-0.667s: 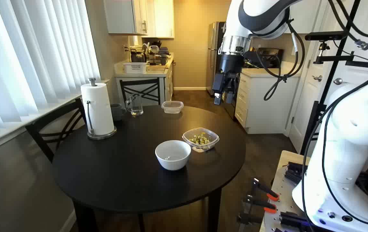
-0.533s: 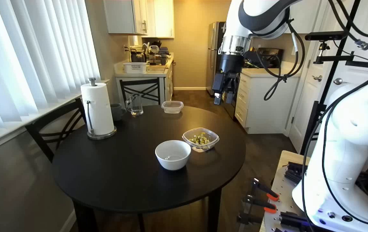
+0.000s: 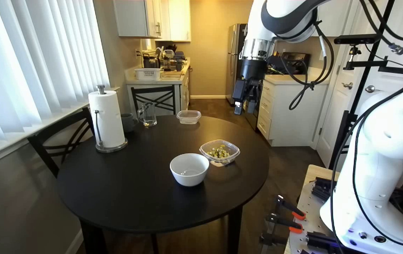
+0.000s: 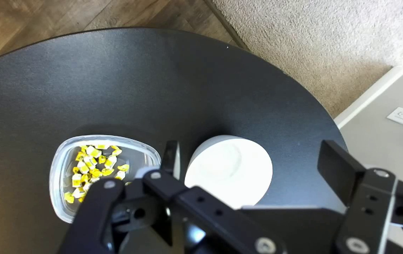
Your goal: Pick up the clear lunch box containing a yellow substance and pour the yellow substance into the white bowl
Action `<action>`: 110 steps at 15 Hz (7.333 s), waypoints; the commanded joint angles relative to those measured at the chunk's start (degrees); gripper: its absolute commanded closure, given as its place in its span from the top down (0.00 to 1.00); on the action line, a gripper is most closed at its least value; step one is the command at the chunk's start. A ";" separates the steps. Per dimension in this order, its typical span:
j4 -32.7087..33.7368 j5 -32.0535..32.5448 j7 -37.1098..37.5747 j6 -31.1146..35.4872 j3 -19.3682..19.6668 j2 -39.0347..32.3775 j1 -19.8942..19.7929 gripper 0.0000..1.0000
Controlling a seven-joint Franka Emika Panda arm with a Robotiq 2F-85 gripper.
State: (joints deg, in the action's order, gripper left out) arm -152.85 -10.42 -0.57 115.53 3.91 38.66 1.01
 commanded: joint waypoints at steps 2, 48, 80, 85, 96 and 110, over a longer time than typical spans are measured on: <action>-0.95 -2.61 1.84 10.85 -0.66 -4.24 -0.69 1.00; 30.97 4.31 23.12 23.37 0.92 -65.05 -1.92 0.04; 19.95 -41.92 -30.11 -8.04 0.35 -31.80 -2.09 0.02; 25.89 -46.76 -36.30 -23.79 2.31 -38.24 -3.31 0.02; 44.28 -56.38 -35.00 -44.15 1.84 -59.55 -8.01 0.02; 54.20 -60.17 -33.24 -56.24 2.44 -71.63 -14.24 0.02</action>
